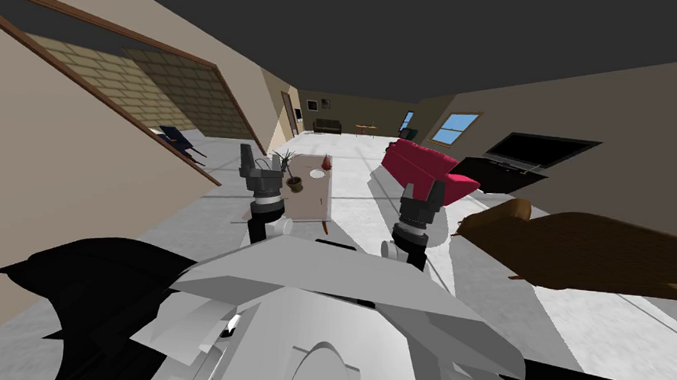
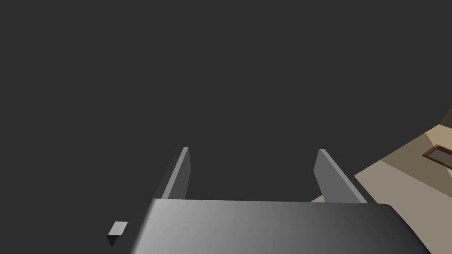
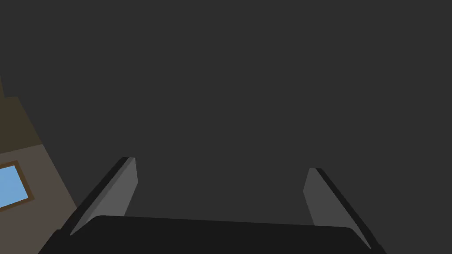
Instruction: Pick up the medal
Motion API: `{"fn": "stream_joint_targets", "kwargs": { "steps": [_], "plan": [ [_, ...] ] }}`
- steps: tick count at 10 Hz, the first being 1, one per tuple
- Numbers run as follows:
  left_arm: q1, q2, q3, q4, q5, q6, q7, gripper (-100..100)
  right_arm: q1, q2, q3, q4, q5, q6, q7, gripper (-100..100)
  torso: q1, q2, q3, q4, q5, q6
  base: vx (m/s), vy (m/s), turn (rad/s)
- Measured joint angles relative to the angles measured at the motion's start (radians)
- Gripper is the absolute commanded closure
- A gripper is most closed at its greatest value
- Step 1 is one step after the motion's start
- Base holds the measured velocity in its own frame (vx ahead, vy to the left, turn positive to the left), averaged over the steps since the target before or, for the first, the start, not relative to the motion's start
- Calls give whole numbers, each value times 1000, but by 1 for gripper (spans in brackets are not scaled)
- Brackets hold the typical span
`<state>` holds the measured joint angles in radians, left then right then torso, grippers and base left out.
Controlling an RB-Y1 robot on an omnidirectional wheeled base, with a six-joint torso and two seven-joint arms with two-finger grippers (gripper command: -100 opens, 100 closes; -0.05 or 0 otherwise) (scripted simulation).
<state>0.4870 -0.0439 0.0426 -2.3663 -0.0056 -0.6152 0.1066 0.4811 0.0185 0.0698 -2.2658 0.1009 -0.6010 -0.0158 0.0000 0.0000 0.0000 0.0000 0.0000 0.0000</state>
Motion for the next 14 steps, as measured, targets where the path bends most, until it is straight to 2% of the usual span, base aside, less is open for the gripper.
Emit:
{"fn": "stream_joint_targets", "kwargs": {
  "steps": [5, 8, 14],
  "plan": [
    [-4, 105, 15, 104, 54, 15, 43, -100, 0, 0, 0, 0, 0, 0, 0, 0, -8, -3, -2, -1, -2, 0, 32, -99, 55],
    [0, 134, 27, 166, 82, 0, 69, -100, 0, 0, 0, 0, 0, 0, 0, 0, -5, -2, -1, -1, -1, 0, 36, -83, 38],
    [-26, 192, 67, 354, 169, -9, 138, -100, 0, 0, 0, 0, 0, 0, 0, 0, -8, -5, -3, -1, -2, 0, 68, -125, 60]
  ]
}}
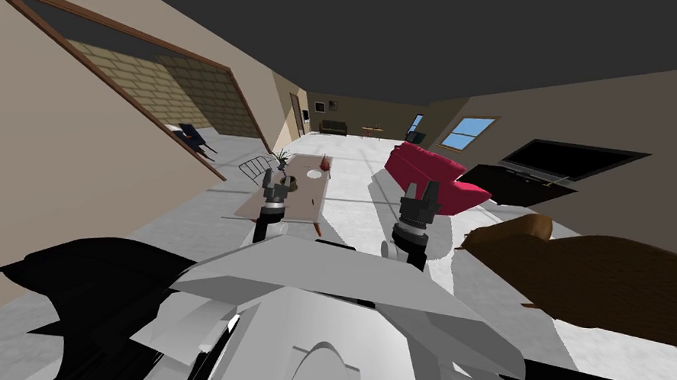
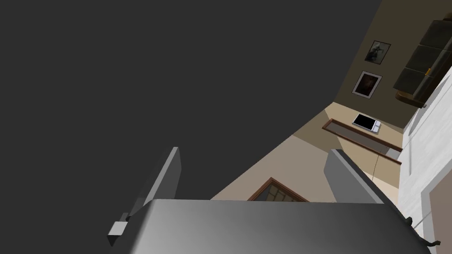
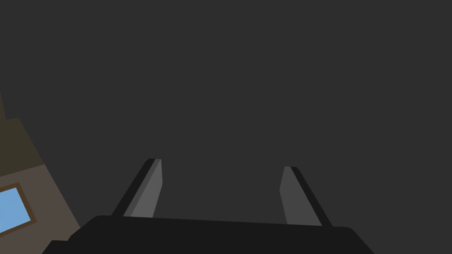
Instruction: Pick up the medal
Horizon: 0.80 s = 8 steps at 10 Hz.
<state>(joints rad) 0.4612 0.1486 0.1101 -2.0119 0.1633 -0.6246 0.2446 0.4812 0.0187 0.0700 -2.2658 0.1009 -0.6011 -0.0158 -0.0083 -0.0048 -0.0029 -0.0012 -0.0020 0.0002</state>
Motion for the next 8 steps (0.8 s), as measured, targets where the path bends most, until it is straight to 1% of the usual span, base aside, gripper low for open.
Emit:
{"fn": "stream_joint_targets", "kwargs": {
  "steps": [1, 2, 3, 4, 6, 8],
  "plan": [
    [-6, 7, 9, 27, 17, 6, 11, -100, 0, 0, 0, 0, 0, 0, 0, 0, -1, -1, 0, 0, 0, 0, 56, -95, 43],
    [-10, 11, 14, 60, 26, 2, 20, -100, 0, 0, 0, 0, 0, 0, 0, 0, 2, 0, 0, 0, 0, 0, 47, -87, 65],
    [-22, 18, 23, 106, 43, -5, 33, -100, 0, 0, 0, 0, 0, 0, 0, 0, 3, 1, 0, 0, 1, 0, 114, -138, 100],
    [-17, 27, 39, 118, 70, 9, 51, -100, 0, 0, 0, 0, 0, 0, 0, 0, 0, -2, -1, 0, 0, 0, 104, -118, 43],
    [-32, 33, 49, 171, 86, 9, 67, -100, 0, 0, 0, 0, 0, 0, 0, 0, 4, 0, 0, 0, 1, 0, 49, -77, 25],
    [-49, 42, 66, 237, 112, 6, 86, -100, 0, 0, 0, 0, 0, 0, 0, 0, 4, 0, 0, 0, 1, 0, 76, -96, 57]
  ]
}}
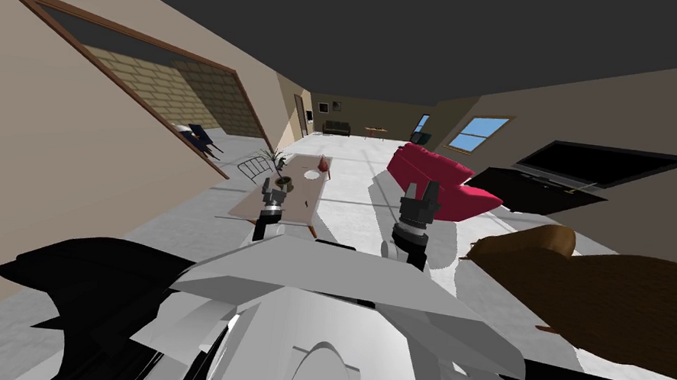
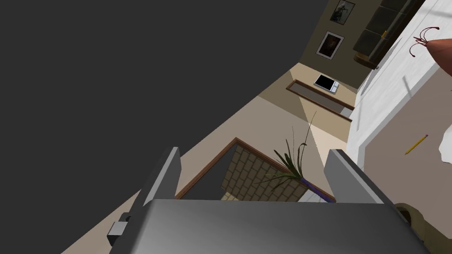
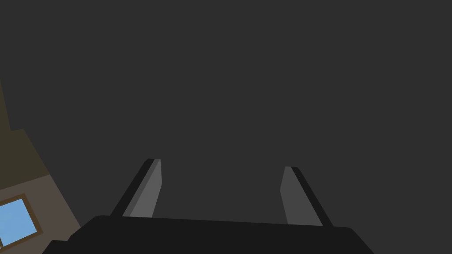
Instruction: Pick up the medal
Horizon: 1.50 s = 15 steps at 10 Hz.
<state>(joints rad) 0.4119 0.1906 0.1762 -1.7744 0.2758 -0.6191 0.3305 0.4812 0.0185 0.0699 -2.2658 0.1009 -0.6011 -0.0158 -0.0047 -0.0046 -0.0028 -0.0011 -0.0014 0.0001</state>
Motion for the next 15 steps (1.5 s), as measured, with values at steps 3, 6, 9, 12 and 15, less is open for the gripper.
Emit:
{"fn": "stream_joint_targets", "kwargs": {
  "steps": [3, 6, 9, 12, 15],
  "plan": [
    [-18, 3, 28, 85, 47, 1, 30, -100, 0, 0, 0, 0, 0, 0, 0, 0, 1, -3, -2, 0, 0, 0, 93, -76, 50],
    [-41, 15, 62, 174, 92, 7, 66, -100, 0, 0, 0, 0, 0, 0, 0, 0, 0, -2, -1, -1, 0, 0, 102, -87, 61],
    [-52, 19, 99, 249, 145, 7, 105, -100, 0, 0, 0, 0, 0, 0, 0, 0, 2, -3, -2, -1, 0, 0, 93, -64, 48],
    [-74, 22, 132, 335, 189, 2, 140, -100, 0, 0, 0, 0, 0, 0, 0, 0, 2, -4, -2, -1, 0, 0, 100, -56, 36],
    [-98, 19, 156, 409, 220, 2, 160, -100, 0, 0, 0, 0, 0, 0, 0, 0, 3, -2, -1, -1, 1, 0, 103, -51, 57]
  ]
}}
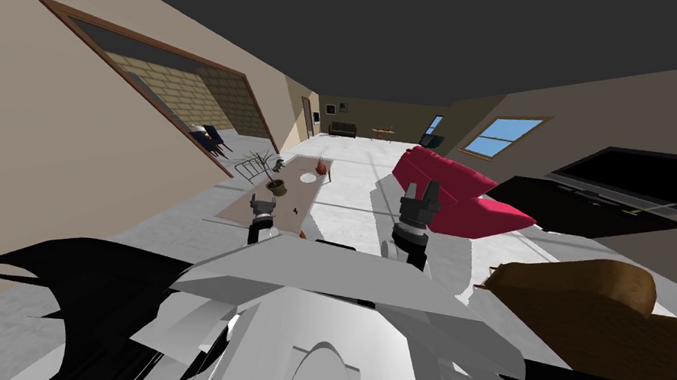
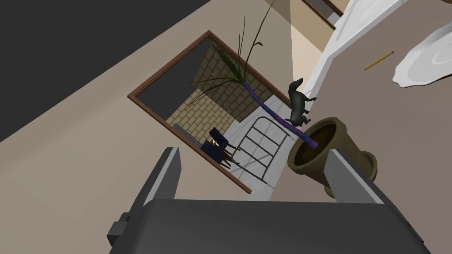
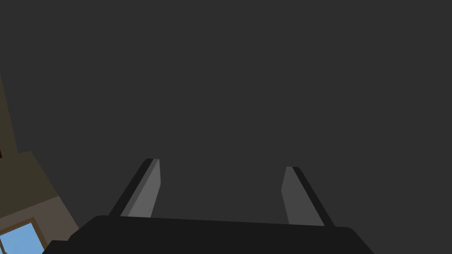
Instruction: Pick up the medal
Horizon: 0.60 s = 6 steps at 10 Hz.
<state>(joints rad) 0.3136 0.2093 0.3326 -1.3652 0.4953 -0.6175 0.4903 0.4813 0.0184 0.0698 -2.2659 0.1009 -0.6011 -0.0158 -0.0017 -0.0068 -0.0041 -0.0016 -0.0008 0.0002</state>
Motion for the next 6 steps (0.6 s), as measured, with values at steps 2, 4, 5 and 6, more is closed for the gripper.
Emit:
{"fn": "stream_joint_targets", "kwargs": {
  "steps": [2, 4, 5, 6],
  "plan": [
    [-22, 2, 24, 75, 31, -11, 27, -100, 0, 0, 0, 0, 0, 0, 0, 0, 0, -1, -1, 0, 0, 0, 122, -52, 47],
    [-39, -5, 56, 117, 65, 7, 40, -100, 0, 0, 0, 0, 0, 0, 0, 0, 0, -2, -1, -1, 0, 0, 135, -51, 48],
    [-53, -3, 70, 153, 84, 0, 58, -100, 0, 0, 0, 0, 0, 0, 0, 0, 0, -4, -2, -1, 0, 0, 121, -43, 35],
    [-58, -6, 78, 184, 94, -6, 70, -100, 0, 0, 0, 0, 0, 0, 0, 0, 0, -2, -1, -1, 0, 0, 134, -34, 55]
  ]
}}
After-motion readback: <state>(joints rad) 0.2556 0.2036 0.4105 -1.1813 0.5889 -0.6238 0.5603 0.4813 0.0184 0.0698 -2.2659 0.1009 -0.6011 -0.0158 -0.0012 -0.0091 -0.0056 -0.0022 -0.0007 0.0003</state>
